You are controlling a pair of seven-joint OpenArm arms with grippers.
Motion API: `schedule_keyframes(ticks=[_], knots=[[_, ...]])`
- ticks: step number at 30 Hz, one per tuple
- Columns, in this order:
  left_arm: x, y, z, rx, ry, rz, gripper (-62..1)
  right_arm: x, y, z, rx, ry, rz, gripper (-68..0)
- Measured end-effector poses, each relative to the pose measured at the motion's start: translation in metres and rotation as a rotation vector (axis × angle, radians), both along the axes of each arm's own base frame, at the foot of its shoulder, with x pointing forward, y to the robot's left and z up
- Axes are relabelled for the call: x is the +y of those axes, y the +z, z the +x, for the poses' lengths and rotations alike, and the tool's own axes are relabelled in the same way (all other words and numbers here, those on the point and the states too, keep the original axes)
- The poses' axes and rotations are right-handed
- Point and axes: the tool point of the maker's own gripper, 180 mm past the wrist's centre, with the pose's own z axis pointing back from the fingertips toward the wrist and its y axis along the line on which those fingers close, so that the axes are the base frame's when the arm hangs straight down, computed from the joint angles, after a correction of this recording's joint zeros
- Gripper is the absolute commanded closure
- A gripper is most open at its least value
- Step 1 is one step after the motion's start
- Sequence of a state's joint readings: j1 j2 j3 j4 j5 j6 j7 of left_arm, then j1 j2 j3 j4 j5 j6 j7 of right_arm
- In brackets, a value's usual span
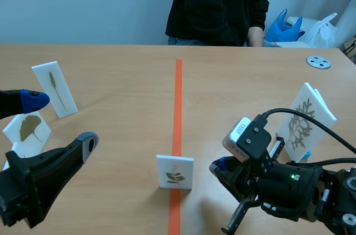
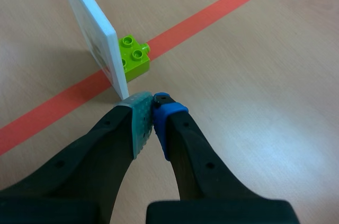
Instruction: Sort the leaf by its shape. The table is split by an orange tape line. A compound leaf with several leaflets goes to the left side, a simple leaf with one blade goes to the right side. Return to the home posture when a red brick is placed on the table.
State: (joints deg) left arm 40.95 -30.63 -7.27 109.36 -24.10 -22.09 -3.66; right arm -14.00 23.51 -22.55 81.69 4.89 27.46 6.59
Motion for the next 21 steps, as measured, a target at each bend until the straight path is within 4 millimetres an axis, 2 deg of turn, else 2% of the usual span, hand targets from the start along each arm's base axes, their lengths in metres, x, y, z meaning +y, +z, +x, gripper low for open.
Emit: schedule_keyframes(ticks=[8, 11, 16, 21], knots=[[0.000, 0.000, 0.000, 0.000, 0.000, 0.000, -62.3, 0.000, 0.002, 0.001, -0.006, 0.001, 0.001, -1.1], [0.000, 0.000, 0.000, 0.000, 0.000, 0.000, -62.3, 0.001, 0.009, 0.005, -0.025, -0.001, 0.005, -1.1], [0.000, -0.001, 0.000, 0.007, 0.000, 0.005, -62.3, -0.010, 0.022, 0.014, -0.064, -0.035, 0.000, -1.1], [0.001, -0.004, -0.001, 0.019, 0.000, 0.015, -62.3, -0.015, 0.031, 0.009, -0.077, -0.055, -0.001, -1.1]])
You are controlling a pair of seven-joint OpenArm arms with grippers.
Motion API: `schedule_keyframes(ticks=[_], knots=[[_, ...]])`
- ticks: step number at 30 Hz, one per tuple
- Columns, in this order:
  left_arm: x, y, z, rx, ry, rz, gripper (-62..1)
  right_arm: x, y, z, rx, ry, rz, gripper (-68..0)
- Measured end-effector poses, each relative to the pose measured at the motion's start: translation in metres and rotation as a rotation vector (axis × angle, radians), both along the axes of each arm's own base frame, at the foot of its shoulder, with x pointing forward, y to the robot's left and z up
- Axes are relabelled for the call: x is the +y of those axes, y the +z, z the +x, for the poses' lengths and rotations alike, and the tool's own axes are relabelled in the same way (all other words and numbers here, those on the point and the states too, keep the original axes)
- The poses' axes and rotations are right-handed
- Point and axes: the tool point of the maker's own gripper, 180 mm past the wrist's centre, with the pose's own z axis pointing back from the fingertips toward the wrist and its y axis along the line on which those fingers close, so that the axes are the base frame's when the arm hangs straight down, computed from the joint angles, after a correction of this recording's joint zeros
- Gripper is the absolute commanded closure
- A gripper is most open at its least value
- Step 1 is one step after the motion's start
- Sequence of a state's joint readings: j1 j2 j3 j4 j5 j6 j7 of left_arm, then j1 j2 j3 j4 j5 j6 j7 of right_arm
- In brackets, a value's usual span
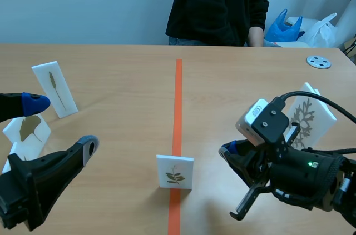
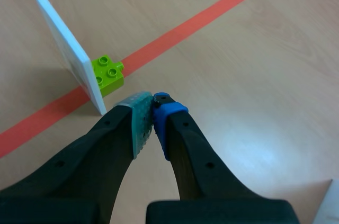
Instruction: Sort the leaf by its shape. The table is split by an orange tape line. A compound leaf with several leaflets goes to the left side, a simple leaf with one blade goes to the right side. Return to the home posture when a red brick is placed on the table.
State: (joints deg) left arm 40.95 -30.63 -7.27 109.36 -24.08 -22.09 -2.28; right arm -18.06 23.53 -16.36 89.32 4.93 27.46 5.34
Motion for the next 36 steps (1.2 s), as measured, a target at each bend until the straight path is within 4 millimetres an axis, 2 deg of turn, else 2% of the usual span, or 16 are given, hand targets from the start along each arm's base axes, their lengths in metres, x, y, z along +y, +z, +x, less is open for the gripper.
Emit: schedule_keyframes(ticks=[10, 17, 25, 27, 28, 31, 32, 34, 36], knots=[[0.000, 0.000, 0.000, -0.001, 0.000, -0.001, -62.3, -0.019, 0.031, -0.007, -0.015, -0.085, 0.021, -1.1], [0.000, 0.000, 0.000, -0.001, 0.000, -0.001, -62.3, -0.056, 0.057, -0.008, -0.051, -0.223, -0.017, -1.1], [0.000, 0.000, 0.000, -0.001, 0.000, -0.001, -62.3, -0.092, 0.071, -0.017, -0.039, -0.347, -0.041, -2.4], [0.000, 0.000, 0.000, -0.001, 0.000, -0.001, -62.3, -0.096, 0.070, -0.018, -0.033, -0.355, -0.055, -10.1], [0.000, 0.000, 0.000, -0.001, 0.000, -0.001, -62.3, -0.097, 0.069, -0.018, -0.025, -0.357, -0.062, -16.3], [0.000, 0.000, 0.000, -0.001, 0.000, -0.001, -62.3, -0.096, 0.069, -0.017, -0.028, -0.353, -0.058, -46.7], [0.000, 0.000, 0.000, -0.001, 0.000, -0.001, -62.3, -0.095, 0.072, -0.016, -0.040, -0.349, -0.049, -53.6], [0.000, 0.000, 0.000, -0.001, 0.000, -0.001, -62.3, -0.090, 0.077, -0.014, -0.065, -0.340, -0.024, -63.3], [0.000, 0.000, 0.000, -0.001, 0.000, -0.001, -62.3, -0.085, 0.078, -0.012, -0.070, -0.326, -0.015, -67.9]])
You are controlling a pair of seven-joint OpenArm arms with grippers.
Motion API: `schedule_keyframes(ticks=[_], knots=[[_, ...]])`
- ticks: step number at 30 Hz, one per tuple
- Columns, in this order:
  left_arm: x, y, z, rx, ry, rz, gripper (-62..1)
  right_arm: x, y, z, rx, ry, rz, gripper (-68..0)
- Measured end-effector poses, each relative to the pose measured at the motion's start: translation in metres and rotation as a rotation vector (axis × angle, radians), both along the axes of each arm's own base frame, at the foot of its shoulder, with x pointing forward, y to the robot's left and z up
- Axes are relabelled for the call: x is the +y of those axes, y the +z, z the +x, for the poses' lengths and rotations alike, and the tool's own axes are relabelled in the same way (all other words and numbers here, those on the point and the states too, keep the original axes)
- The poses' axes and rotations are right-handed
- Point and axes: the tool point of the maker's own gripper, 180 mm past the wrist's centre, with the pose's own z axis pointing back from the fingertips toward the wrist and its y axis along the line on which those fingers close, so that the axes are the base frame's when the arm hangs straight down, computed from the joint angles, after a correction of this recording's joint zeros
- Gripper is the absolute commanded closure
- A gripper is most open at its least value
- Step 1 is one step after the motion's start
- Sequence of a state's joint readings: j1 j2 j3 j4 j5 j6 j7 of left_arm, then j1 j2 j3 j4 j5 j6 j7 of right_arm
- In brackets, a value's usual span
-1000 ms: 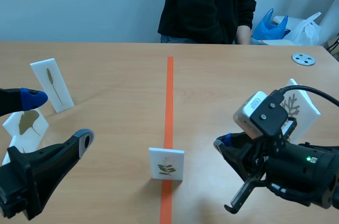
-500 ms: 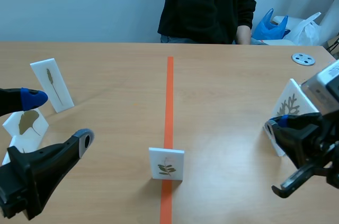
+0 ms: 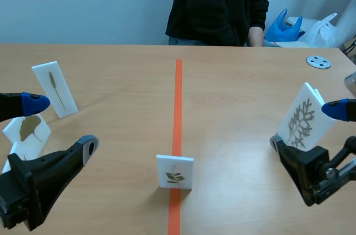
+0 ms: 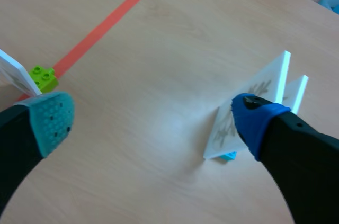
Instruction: Sort the leaf by its shape. The table is split by an orange tape line. A compound leaf with several leaflets goes to the left side, a simple leaf with one blade goes to the right side. Return to the home posture when a red brick is placed on the table.
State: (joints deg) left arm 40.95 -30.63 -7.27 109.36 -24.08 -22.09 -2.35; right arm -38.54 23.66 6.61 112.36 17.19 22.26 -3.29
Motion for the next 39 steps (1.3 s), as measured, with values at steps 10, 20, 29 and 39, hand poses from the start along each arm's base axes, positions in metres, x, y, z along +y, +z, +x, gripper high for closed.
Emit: schedule_keyframes(ticks=[10, 20, 29, 39], knots=[[0.000, 0.000, 0.000, 0.000, 0.000, 0.000, -62.3, 0.049, -0.019, -0.003, 0.043, 0.181, 0.042, -67.9], [0.000, 0.000, 0.000, 0.000, 0.000, -0.001, -62.3, 0.098, -0.067, 0.006, 0.100, 0.314, 0.074, -67.9], [0.000, 0.000, 0.000, 0.000, 0.000, 0.000, -62.3, 0.156, -0.106, -0.005, 0.151, 0.427, 0.112, -67.9], [0.000, 0.000, 0.000, 0.000, 0.000, 0.000, -62.3, 0.176, -0.134, -0.012, 0.182, 0.449, 0.115, -47.8]])
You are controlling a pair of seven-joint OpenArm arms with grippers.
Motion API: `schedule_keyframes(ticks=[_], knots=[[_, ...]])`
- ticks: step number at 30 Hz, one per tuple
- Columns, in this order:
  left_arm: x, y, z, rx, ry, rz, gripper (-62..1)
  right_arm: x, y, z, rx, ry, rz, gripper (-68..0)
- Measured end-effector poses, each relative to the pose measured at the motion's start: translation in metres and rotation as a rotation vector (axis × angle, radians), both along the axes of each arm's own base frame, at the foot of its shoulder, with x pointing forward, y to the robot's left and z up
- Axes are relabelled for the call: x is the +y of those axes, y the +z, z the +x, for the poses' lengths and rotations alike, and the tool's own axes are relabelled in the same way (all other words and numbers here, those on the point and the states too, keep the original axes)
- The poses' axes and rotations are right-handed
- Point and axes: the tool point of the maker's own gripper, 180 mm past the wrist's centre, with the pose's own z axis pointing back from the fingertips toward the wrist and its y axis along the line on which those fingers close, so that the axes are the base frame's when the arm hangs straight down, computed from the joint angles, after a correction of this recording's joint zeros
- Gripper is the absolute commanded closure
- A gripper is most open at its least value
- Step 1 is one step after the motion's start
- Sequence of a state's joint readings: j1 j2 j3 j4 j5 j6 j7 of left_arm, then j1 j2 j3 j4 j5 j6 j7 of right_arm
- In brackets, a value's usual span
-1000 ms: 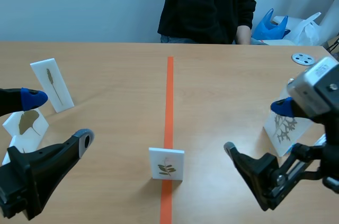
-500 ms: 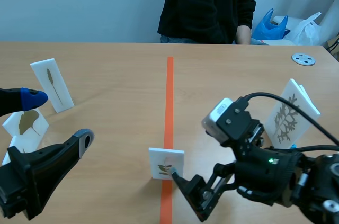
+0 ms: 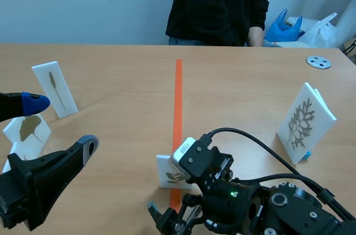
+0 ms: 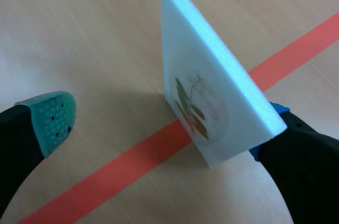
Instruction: Sort the leaf by its shape. The table is split by an orange tape line. A compound leaf with several leaflets goes to the left side, a simple leaf with one blade goes to the right side. Return to the home posture when a red brick is placed on the table.
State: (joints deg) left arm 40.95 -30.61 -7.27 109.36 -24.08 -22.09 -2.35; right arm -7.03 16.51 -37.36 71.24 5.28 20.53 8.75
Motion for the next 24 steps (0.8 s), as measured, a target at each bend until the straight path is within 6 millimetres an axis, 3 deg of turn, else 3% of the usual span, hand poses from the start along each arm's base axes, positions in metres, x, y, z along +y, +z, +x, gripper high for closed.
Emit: schedule_keyframes(ticks=[12, 19, 24], knots=[[0.000, 0.000, 0.000, 0.000, 0.000, 0.000, -62.3, -0.001, 0.001, 0.001, -0.005, 0.000, 0.001, -2.5], [0.000, 0.000, 0.000, 0.000, 0.000, 0.000, -62.3, 0.000, 0.002, 0.001, -0.007, -0.001, 0.003, -1.3], [0.000, 0.000, 0.000, 0.000, 0.000, 0.000, -62.3, -0.003, 0.021, 0.011, -0.045, -0.029, 0.011, -1.4]])
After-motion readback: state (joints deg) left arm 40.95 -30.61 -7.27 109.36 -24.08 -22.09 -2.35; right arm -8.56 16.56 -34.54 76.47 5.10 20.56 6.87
